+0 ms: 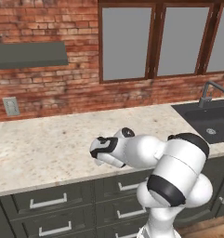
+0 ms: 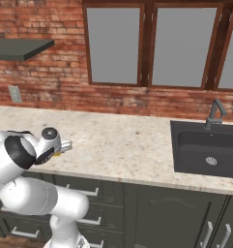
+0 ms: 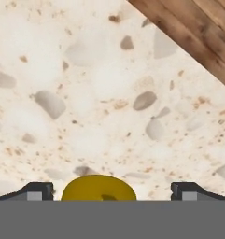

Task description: Move the mug from next to the sink to the open cabinet. Then, move the bowl with the peach to the fridge to clear the area for faucet cleaning.

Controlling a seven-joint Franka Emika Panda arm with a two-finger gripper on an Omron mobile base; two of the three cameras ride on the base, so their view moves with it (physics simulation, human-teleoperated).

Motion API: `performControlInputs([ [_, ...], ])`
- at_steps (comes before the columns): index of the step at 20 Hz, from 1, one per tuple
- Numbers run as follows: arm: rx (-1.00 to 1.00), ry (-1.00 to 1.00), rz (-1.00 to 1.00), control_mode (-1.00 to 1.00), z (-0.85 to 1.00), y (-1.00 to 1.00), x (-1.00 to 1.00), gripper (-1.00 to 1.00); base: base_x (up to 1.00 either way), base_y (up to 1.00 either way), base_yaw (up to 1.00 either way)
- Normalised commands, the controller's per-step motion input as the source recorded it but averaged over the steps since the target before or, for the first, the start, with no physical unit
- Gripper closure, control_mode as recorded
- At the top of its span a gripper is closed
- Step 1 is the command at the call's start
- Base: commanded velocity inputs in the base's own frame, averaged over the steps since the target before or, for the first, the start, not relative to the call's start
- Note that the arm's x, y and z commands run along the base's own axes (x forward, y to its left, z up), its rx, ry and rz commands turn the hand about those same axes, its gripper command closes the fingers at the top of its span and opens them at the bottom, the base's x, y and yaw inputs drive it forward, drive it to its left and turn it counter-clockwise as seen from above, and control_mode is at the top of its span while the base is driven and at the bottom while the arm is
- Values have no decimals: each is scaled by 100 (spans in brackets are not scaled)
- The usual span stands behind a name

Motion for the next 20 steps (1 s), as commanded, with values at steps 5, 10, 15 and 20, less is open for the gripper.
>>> performControlInputs([
  [5, 1, -7, -12, -100, 21, 3, 11, -100, 0, 0, 0],
  [10, 1, -1, -4, -100, 25, 2, 8, -100, 0, 0, 0],
  [15, 0, 0, 0, -100, 32, 1, 5, -100, 0, 0, 0],
  [20, 0, 2, -1, -100, 0, 0, 28, -100, 0, 0, 0],
])
